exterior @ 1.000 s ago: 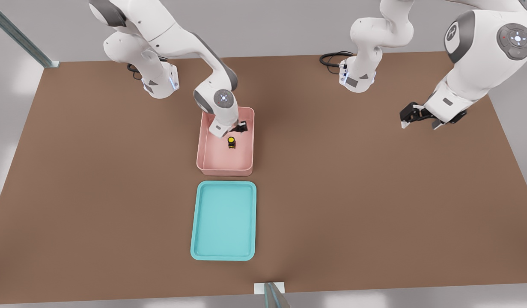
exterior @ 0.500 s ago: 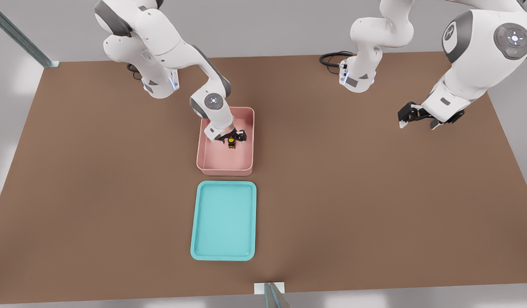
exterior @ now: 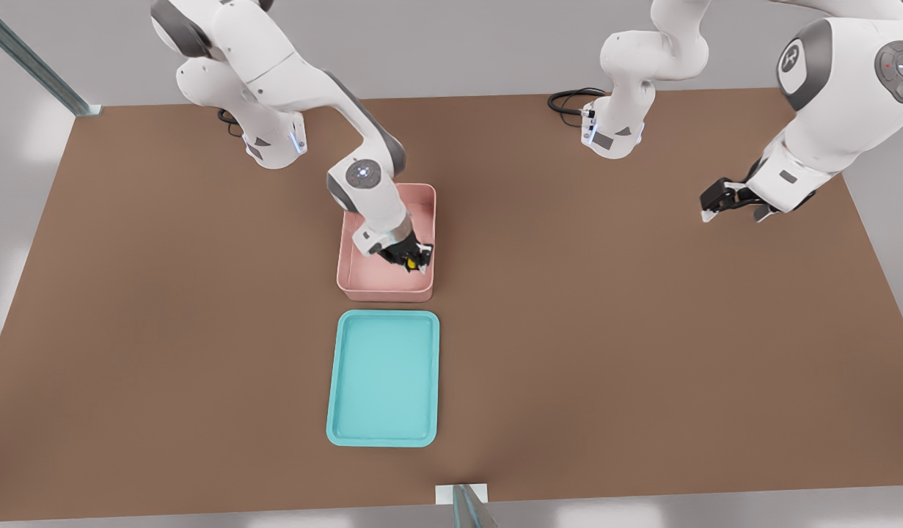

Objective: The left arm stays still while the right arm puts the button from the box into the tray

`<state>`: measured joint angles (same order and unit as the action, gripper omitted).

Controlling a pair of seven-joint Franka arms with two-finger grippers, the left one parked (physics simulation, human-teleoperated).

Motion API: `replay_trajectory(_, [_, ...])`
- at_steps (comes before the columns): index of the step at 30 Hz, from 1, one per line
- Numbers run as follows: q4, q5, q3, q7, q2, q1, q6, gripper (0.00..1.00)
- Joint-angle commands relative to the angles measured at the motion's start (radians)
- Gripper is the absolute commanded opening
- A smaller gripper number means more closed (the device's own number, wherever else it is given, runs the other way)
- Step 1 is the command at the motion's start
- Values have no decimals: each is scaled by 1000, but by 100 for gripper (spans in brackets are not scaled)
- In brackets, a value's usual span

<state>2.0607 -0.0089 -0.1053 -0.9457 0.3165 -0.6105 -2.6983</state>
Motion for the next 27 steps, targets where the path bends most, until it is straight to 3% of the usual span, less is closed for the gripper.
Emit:
replay_trajectory(1, [-106,3,26,166,6,15,322,50])
replay_trajectory(4, [-280,3,53,372,114,104,370,50])
replay_trajectory(6, [-413,10,53,524,248,179,370,50])
replay_trajectory(8, [-615,3,52,577,435,209,360,50])
replay_trajectory(10, [-737,13,49,599,533,207,359,52])
replay_trajectory(11, [-741,21,46,587,536,207,357,100])
replay_trajectory(13, [-861,49,44,587,523,209,544,100])
replay_trajectory(15, [-898,-28,38,611,288,210,874,100])
replay_trajectory(16, [-864,-218,-77,773,124,314,985,100])
replay_trajectory(17, [-835,-203,-47,1154,23,443,1095,100])
replay_trajectory(18, [-840,-69,39,1292,1,514,1152,100])
replay_trajectory(20, [-856,-46,73,1315,25,581,1189,100])
replay_trajectory(27, [-889,-45,73,1355,47,643,1180,100])
